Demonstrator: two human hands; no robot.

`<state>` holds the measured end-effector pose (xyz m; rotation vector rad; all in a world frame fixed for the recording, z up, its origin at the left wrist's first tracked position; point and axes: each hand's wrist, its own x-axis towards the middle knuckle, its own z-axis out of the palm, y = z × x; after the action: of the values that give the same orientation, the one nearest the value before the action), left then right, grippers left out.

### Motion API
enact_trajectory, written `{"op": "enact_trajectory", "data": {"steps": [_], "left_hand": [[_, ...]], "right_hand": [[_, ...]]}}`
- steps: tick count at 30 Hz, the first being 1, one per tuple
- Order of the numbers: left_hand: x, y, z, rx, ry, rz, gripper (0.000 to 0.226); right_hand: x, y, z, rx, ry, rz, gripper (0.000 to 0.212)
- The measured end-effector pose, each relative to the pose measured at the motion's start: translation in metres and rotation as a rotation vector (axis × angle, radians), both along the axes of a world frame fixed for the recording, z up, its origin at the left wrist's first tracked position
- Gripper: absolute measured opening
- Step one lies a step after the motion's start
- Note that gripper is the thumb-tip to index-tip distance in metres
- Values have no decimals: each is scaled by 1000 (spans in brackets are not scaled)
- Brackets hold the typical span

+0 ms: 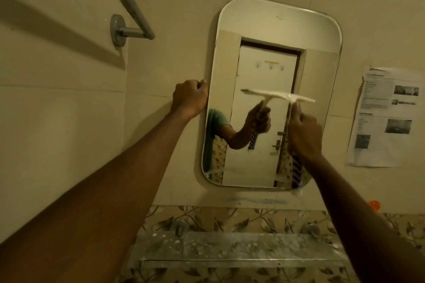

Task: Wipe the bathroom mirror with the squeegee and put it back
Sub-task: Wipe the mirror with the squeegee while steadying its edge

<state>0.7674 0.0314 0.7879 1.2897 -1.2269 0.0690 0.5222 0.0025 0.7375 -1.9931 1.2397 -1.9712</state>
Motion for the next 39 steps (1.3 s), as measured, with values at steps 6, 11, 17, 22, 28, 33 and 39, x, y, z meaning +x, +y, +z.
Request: {"op": "enact_trajectory", "data": {"steps": [6,11,17,22,28,33,39], "left_hand": [[-16,2,32,-2,56,-108,32],[-11,-2,29,-2,73,-108,36],[-13,-4,18,6,10,-45,38],[-14,-7,14,-34,-24,-17,36],[-1,-10,19,8,73,-121,54],[-3,-6,21,5,56,-155,54],[-5,-3,43,43,51,-80,52]], "right_hand": [[16,-10,67,-36,18,29,54],[26,6,-32,63,50,74,56],[32,28,-86,174,183,25,54],[31,20,25,-1,109,81,46],[60,20,-30,152,163,154,35],[69,39,-121,222,342,78,35],[39,27,-15,65,157,140,43]]}}
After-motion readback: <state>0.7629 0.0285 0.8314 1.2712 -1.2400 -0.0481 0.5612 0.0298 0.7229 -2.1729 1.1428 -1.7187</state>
